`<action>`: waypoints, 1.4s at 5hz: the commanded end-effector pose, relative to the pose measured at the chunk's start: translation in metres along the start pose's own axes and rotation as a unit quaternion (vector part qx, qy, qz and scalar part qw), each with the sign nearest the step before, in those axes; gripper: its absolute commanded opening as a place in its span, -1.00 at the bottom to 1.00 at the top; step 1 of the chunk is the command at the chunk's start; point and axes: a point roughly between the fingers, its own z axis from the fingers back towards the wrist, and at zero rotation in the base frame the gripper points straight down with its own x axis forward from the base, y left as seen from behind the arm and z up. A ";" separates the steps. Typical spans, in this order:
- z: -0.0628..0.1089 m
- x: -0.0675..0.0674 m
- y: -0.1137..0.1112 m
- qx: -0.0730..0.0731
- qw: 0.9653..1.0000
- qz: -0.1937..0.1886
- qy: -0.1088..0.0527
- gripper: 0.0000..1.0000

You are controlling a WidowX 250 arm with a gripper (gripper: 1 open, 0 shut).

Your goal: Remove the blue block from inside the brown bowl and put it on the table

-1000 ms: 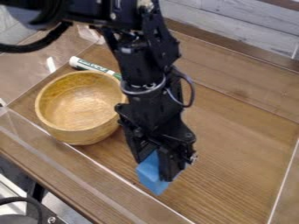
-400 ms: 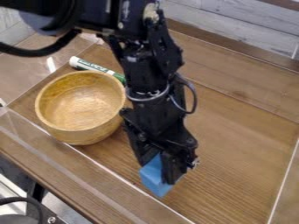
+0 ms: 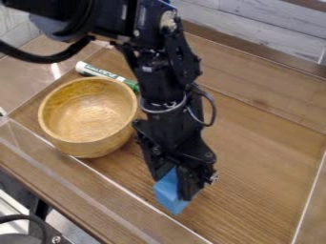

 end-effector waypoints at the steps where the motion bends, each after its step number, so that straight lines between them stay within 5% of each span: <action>1: 0.011 0.005 -0.003 0.006 1.000 -0.009 -0.014 1.00; 7: 0.046 0.014 0.018 0.040 0.998 0.013 -0.038 1.00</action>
